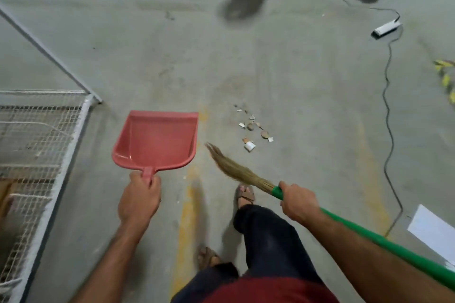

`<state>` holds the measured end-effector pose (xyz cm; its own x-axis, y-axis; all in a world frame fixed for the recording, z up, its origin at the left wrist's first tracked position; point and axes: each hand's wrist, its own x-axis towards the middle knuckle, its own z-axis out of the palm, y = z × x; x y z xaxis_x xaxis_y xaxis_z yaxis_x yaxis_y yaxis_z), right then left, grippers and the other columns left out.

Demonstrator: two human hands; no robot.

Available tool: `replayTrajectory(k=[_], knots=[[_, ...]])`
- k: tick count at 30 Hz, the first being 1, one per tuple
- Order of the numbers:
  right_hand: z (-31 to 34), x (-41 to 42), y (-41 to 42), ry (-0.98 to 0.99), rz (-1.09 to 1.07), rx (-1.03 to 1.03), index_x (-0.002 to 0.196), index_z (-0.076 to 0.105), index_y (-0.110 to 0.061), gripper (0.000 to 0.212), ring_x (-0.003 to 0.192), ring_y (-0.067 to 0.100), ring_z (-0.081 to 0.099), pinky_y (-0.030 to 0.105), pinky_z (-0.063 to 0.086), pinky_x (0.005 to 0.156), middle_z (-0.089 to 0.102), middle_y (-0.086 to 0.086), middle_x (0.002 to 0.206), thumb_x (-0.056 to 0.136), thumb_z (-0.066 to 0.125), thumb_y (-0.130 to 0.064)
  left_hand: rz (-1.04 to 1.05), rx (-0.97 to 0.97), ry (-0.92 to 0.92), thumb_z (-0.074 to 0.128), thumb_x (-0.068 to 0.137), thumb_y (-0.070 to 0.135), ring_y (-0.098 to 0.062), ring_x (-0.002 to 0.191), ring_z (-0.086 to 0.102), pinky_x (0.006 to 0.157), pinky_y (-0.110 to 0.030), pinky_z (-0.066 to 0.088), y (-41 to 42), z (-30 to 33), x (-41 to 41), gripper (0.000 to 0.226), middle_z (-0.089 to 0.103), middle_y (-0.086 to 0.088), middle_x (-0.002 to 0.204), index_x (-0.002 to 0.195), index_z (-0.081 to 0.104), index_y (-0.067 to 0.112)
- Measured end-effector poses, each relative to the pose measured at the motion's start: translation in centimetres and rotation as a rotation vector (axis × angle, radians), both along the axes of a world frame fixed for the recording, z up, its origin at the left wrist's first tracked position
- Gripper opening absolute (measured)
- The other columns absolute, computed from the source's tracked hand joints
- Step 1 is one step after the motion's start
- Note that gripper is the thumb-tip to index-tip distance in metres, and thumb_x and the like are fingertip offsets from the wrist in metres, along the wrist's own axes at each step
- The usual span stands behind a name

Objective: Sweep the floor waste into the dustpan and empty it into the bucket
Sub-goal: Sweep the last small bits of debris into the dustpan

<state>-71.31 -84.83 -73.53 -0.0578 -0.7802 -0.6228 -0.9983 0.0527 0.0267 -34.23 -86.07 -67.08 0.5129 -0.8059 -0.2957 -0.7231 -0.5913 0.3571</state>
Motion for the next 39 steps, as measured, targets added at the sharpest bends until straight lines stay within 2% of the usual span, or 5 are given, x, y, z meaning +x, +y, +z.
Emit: replayTrajectory(k=[7, 15, 23, 30, 39], knots=[[-10.4, -2.4, -6.3, 0.141, 0.013, 0.085, 0.137, 0.049, -0.031, 0.038, 0.109, 0.021, 0.066, 0.033, 0.053, 0.085, 0.062, 0.001, 0.121, 0.102, 0.042, -0.017, -0.117, -0.032, -0.003, 0.046, 0.096, 0.045, -0.037, 0.075, 0.06, 0.071, -0.046, 0.049, -9.6, -7.7, -3.3, 0.029, 0.064, -0.008, 0.074, 0.093, 0.046, 0.016], [-25.8, -11.4, -14.9, 0.109, -0.282, 0.032, 0.139, 0.044, -0.037, 0.041, 0.094, 0.024, 0.065, 0.038, 0.053, 0.076, 0.057, 0.002, 0.105, 0.1, 0.046, -0.025, -0.217, -0.01, -0.034, 0.05, 0.097, 0.045, -0.04, 0.077, 0.06, 0.067, -0.047, 0.047, -20.8, -22.2, -8.9, 0.03, 0.064, -0.014, 0.078, 0.094, 0.044, 0.015], [-29.3, -16.7, -16.6, -0.184, -0.522, -0.078, 0.143, 0.045, -0.04, 0.054, 0.089, 0.023, 0.064, 0.039, 0.057, 0.075, 0.064, 0.002, 0.107, 0.092, 0.062, -0.038, -0.228, 0.007, -0.046, 0.052, 0.095, 0.043, -0.042, 0.079, 0.062, 0.067, -0.047, 0.046, -30.7, -29.2, -12.9, 0.029, 0.067, -0.016, 0.081, 0.099, 0.045, 0.016], [-29.2, -10.7, -17.4, -0.391, -0.461, 0.099, 0.144, 0.036, -0.051, 0.057, 0.106, 0.013, 0.063, 0.029, 0.052, 0.086, 0.062, -0.011, 0.122, 0.092, 0.058, -0.045, -0.166, -0.023, -0.041, 0.052, 0.097, 0.042, -0.037, 0.072, 0.058, 0.064, -0.043, 0.044, -35.6, -28.3, -12.3, 0.026, 0.065, -0.012, 0.078, 0.097, 0.046, 0.016], [-36.6, 1.3, -36.7, -0.494, -0.427, 0.112, 0.14, 0.038, -0.037, 0.042, 0.098, 0.026, 0.062, 0.038, 0.052, 0.082, 0.058, 0.005, 0.114, 0.099, 0.049, -0.041, -0.184, -0.029, -0.033, 0.052, 0.1, 0.037, -0.016, 0.06, 0.049, 0.055, -0.034, 0.034, -40.7, -32.1, -11.5, 0.023, 0.058, -0.005, 0.073, 0.098, 0.048, 0.014]])
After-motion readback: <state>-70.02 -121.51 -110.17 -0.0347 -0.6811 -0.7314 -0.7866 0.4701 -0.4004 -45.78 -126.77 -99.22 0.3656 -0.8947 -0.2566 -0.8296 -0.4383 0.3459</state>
